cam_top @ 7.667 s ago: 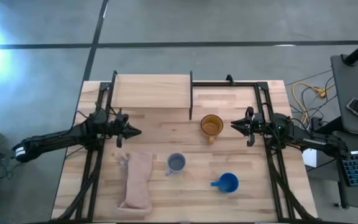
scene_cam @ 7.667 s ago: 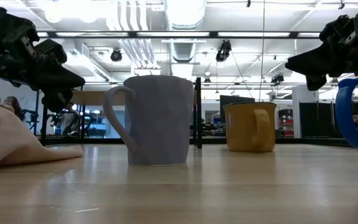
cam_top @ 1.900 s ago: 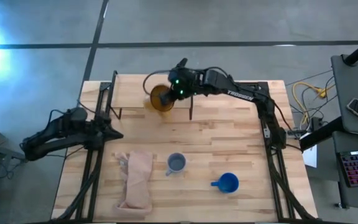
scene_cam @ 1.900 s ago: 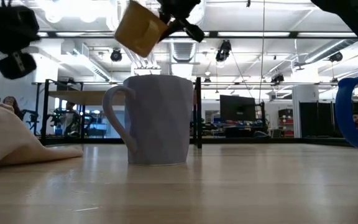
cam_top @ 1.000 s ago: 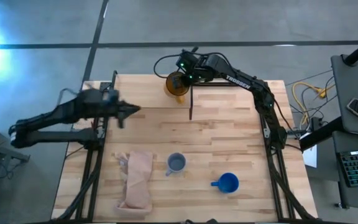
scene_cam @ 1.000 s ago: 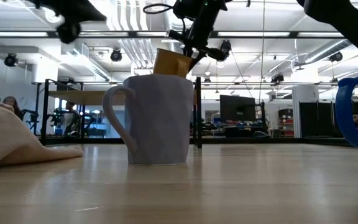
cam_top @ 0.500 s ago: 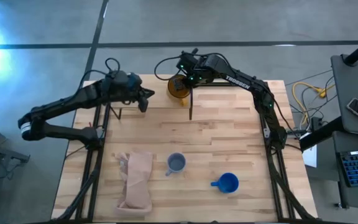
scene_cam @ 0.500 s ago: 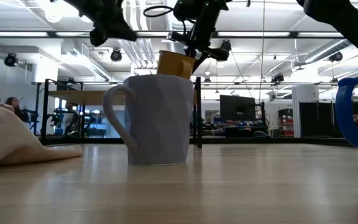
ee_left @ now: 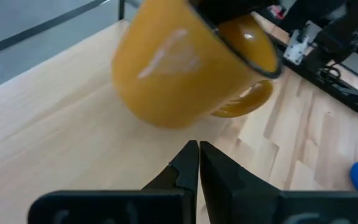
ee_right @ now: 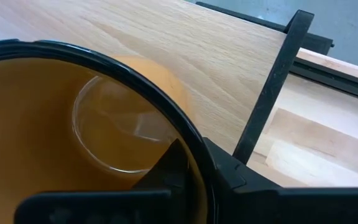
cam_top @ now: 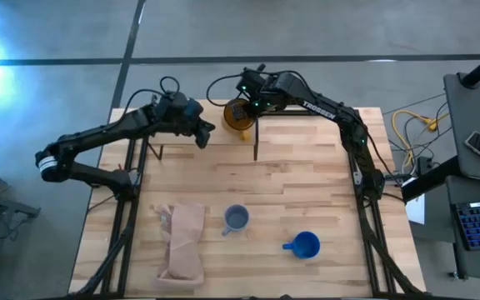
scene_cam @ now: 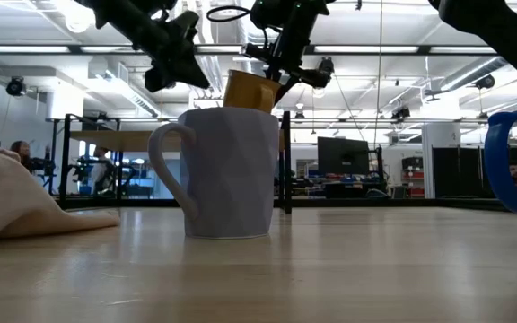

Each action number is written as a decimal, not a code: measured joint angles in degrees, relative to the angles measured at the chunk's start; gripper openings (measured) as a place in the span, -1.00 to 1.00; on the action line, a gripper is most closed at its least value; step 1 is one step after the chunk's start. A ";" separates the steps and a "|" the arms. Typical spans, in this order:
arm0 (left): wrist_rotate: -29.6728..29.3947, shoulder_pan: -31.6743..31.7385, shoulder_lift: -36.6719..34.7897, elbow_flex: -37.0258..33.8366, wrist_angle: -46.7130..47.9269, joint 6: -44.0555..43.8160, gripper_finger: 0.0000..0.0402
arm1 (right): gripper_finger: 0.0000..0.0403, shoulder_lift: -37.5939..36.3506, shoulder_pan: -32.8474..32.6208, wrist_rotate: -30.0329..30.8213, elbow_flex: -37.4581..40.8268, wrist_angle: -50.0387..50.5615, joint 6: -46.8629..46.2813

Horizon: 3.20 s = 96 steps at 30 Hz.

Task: Stack small to large cups/mugs on shelf
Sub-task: Put the yellow mug on the shelf

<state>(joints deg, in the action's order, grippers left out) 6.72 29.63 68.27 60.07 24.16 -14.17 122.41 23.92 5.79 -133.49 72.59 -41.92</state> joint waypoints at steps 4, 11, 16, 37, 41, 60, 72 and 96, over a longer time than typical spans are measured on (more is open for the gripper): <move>-0.97 1.42 0.65 -0.20 -0.23 0.03 -1.00 | -0.90 0.00 -0.07 -0.10 0.00 0.01 0.19; -1.08 3.27 1.69 -0.24 -3.65 0.04 -1.00 | -0.89 -0.02 -0.17 -0.21 0.37 -0.04 0.19; -0.49 3.41 2.82 -0.44 -5.38 -0.02 -1.00 | -0.89 -0.02 -0.15 -0.21 0.37 -0.36 0.37; 1.09 3.50 4.94 -0.37 -7.56 -0.02 -1.00 | -0.75 0.22 -0.28 -1.56 2.40 -1.95 2.87; 1.03 3.56 4.92 -0.61 -7.51 -0.08 -1.00 | -0.70 0.24 -0.28 -1.47 2.43 -2.72 2.92; 0.47 3.69 5.20 -1.49 -7.98 -0.42 -1.00 | -0.60 -0.71 -0.24 -1.04 -0.88 -5.42 5.00; 0.31 3.76 5.18 -1.53 -8.61 -0.42 -1.00 | -0.57 -0.87 -0.28 -1.24 -1.16 -2.93 8.20; 0.31 3.76 5.18 -1.55 -8.22 -0.68 -1.00 | -0.54 -2.61 -0.26 0.27 -1.25 1.37 15.64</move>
<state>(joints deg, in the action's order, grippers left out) 7.03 33.39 73.45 58.52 15.94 -14.85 119.80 23.66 6.07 -134.74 73.96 -26.28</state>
